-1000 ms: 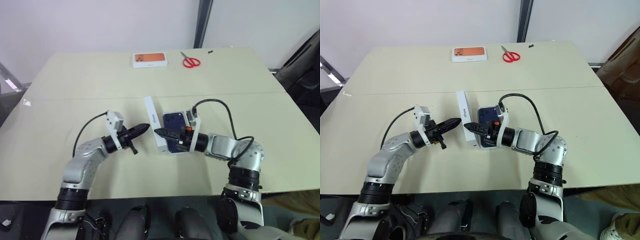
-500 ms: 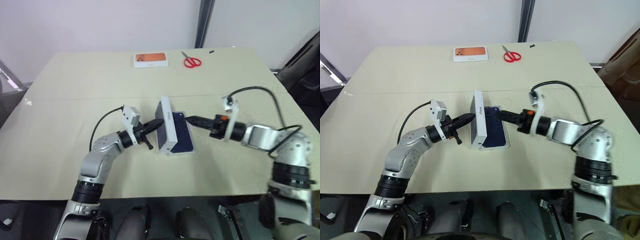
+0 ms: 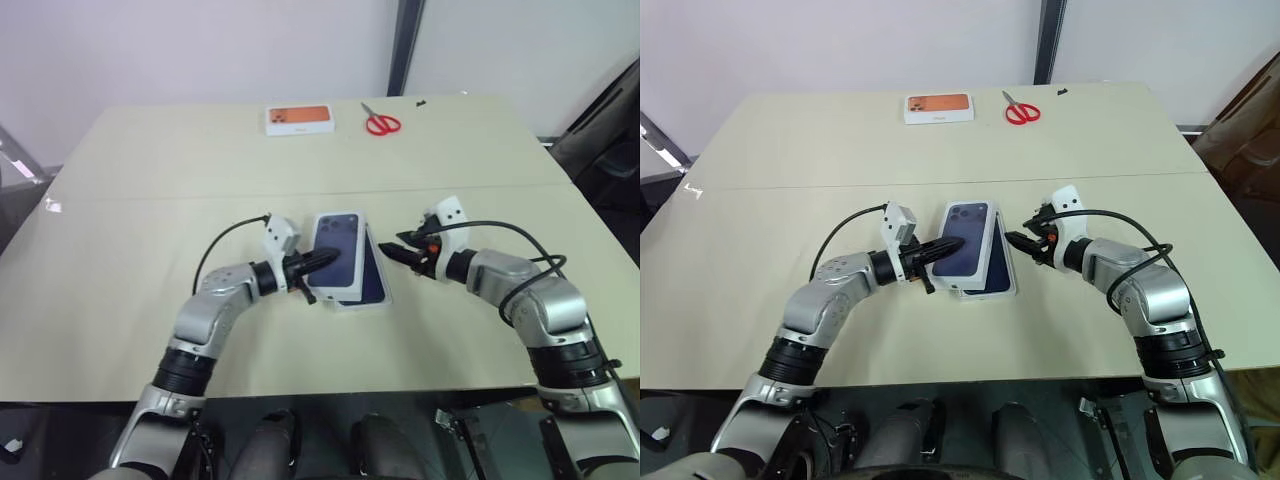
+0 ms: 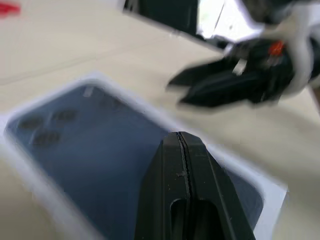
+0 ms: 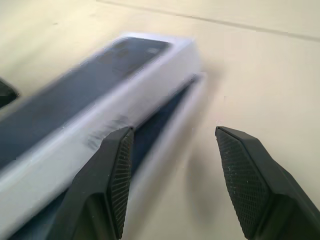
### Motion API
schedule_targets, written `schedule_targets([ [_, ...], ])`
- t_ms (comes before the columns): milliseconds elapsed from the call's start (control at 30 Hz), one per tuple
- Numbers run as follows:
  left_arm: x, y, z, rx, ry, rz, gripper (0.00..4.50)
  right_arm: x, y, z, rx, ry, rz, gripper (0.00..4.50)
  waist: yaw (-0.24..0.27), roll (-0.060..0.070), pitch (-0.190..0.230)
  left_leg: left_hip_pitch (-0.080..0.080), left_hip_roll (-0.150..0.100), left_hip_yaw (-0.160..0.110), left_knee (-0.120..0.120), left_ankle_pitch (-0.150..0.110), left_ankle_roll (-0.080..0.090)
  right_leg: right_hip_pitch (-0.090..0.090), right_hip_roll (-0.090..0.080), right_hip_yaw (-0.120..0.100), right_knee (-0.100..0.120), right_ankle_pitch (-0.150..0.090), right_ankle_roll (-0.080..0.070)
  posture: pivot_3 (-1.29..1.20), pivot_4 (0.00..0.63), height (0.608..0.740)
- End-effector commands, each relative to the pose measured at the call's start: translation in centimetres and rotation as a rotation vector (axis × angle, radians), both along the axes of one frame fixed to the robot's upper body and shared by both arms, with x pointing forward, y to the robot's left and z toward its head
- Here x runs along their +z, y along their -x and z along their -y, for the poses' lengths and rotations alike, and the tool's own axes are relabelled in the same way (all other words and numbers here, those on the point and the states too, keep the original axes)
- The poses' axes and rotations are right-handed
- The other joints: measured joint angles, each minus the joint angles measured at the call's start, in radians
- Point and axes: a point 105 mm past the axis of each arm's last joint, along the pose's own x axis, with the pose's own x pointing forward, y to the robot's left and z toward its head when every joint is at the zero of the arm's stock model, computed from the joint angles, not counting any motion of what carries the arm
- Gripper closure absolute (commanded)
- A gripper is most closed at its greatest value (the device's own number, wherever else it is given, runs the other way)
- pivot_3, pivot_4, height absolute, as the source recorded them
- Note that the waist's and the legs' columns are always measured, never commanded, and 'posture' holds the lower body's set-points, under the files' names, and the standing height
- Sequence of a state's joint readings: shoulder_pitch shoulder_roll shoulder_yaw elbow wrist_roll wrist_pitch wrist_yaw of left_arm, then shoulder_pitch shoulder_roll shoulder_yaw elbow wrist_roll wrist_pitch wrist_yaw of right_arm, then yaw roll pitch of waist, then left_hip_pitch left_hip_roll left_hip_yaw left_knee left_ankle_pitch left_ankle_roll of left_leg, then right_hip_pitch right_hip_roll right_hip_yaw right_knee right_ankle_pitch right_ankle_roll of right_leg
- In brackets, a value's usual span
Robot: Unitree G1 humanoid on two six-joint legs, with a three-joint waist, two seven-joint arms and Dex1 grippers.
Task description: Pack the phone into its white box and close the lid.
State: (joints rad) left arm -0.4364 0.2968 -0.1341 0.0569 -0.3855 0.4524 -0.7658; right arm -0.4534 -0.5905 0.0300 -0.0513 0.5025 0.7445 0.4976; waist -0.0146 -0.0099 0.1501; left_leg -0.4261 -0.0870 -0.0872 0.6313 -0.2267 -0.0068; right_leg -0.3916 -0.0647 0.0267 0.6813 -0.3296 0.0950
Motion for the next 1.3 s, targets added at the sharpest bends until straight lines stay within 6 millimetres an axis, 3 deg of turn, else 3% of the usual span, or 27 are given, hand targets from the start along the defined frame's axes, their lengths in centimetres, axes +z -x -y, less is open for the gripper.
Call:
schedule_targets([
  [33,0.1,-0.5,-1.9,0.072,-0.003,-0.012,4.5,1.5,-1.1,0.6,-0.043,0.015,0.086,2.3,0.001,0.0,0.0,0.0,0.0,0.0,0.0,0.0,0.0,0.0,0.0,0.0,0.0,0.0,0.0,0.0,0.15,0.734],
  [67,0.3,-0.7,-2.4,0.095,0.008,-0.01,4.5,1.5,-1.0,0.2,-0.024,0.02,0.094,2.59,0.001,0.0,0.0,0.0,0.0,0.0,0.0,0.0,0.0,0.0,0.0,0.0,0.0,0.0,0.0,0.0,0.15,0.734],
  [200,0.3,-1.3,-3.3,0.151,0.021,-0.046,4.5,1.3,-0.9,-0.9,0.014,0.043,0.113,4.41,0.004,0.0,0.0,0.0,0.0,0.0,0.0,0.0,0.0,0.0,0.0,0.0,0.0,0.0,0.0,0.0,0.15,0.734],
  [367,-0.3,-2.7,-3.5,0.218,0.02,-0.089,4.5,1.4,-0.7,-2.3,0.065,0.056,0.131,4.41,0.004,0.0,0.0,0.0,0.0,0.0,0.0,0.0,0.0,0.0,-0.001,0.0,0.0,0.0,0.0,0.0,0.15,0.734],
  [500,-2.1,-3.1,-3.7,0.236,-0.045,-0.147,4.5,1.4,-0.3,-3.5,0.128,0.071,0.138,4.41,0.003,0.0,0.0,0.0,0.0,0.0,0.0,0.0,-0.001,0.0,-0.001,0.0,0.0,0.0,0.0,0.0,0.15,0.734],
  [633,-2.5,-2.7,-3.0,0.191,-0.045,-0.174,4.5,1.4,-0.1,-4.2,0.161,0.082,0.147,4.41,0.002,0.0,0.0,0.0,0.0,-0.001,0.0,0.001,-0.001,0.0,0.0,0.0,0.0,0.0,0.0,0.0,0.15,0.734],
  [1000,-1.5,-1.4,0.7,0.057,0.005,-0.198,4.5,1.3,-0.4,-3.4,0.16,0.12,0.148,4.41,0.004,0.0,0.0,0.0,-0.001,-0.001,0.0,0.001,-0.002,0.0,-0.001,0.0,0.0,0.0,0.0,0.0,0.15,0.734],
  [1300,-0.7,-1.2,1.2,0.024,0.001,-0.183,4.5,1.0,0.0,-2.3,0.158,0.146,0.134,4.41,0.003,0.0,0.0,0.0,-0.001,-0.001,0.0,0.001,-0.002,0.0,-0.001,0.0,0.0,0.0,0.0,0.0,0.15,0.734],
])
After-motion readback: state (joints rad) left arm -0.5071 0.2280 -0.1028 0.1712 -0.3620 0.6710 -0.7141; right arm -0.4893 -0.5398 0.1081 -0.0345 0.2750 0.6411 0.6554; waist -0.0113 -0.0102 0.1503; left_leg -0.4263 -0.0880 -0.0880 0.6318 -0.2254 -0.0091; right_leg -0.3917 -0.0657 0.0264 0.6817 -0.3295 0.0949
